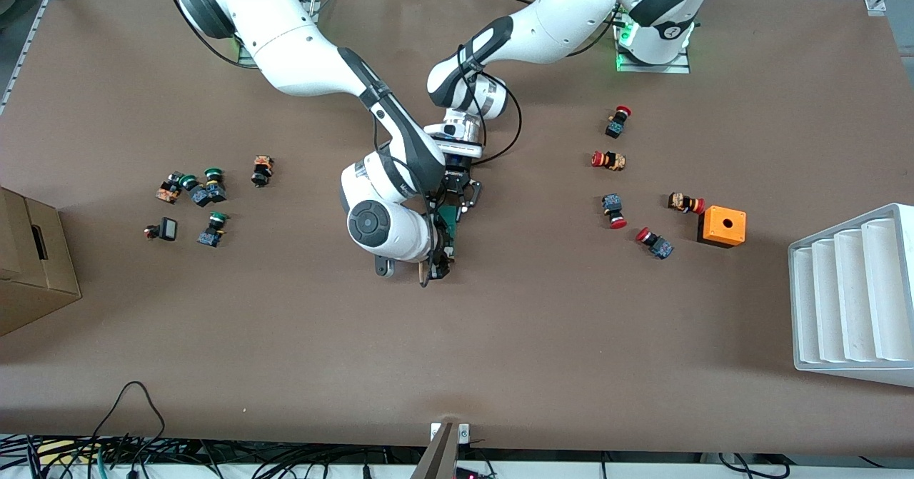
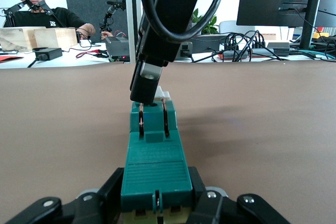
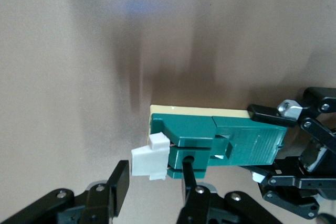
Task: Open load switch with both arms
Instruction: 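Grasp the white switch handle with the right gripper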
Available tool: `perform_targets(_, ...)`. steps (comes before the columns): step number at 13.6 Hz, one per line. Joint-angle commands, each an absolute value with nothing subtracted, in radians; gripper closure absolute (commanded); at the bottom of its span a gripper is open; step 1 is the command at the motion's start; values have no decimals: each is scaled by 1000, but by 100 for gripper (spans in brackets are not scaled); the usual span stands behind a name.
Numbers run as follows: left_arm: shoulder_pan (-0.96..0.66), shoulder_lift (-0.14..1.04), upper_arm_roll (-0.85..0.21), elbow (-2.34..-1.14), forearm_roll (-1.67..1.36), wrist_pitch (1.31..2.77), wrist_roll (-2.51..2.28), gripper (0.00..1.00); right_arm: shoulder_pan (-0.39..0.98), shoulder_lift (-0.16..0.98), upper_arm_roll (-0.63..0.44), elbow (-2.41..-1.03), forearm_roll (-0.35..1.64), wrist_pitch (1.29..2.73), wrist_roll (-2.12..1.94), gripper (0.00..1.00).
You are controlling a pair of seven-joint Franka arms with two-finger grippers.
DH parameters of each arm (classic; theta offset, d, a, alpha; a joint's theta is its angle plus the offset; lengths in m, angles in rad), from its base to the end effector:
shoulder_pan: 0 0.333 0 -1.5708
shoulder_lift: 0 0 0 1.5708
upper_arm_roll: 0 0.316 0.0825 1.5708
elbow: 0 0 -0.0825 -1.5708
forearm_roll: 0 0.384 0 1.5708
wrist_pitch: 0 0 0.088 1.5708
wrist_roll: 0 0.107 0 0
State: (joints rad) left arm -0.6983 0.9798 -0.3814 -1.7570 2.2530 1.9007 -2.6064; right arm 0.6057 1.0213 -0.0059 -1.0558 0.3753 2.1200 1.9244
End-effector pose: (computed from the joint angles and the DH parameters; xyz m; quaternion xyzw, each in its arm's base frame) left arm 0.3588 -0.5241 0.0481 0.7940 -0.0419 0.6049 0.0447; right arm 0.6355 0.4567 0.2132 -0.7181 0.6773 0.1448 0.0683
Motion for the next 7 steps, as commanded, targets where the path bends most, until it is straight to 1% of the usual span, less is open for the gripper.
perform_targets(1, -715, 1051, -374, -1615, 2292, 1940, -2583, 64, 607, 1005, -14, -1072, 387, 2109, 1934, 66)
perform_targets(4, -726, 1060, -374, -1600, 2289, 1940, -2585, 64, 606, 963, -9, -1129, 385, 2114, 1930, 66)
perform_targets(7, -726, 1060, -374, -1600, 2289, 1940, -2583, 65, 607, 954, -6, -1138, 383, 2117, 1933, 66)
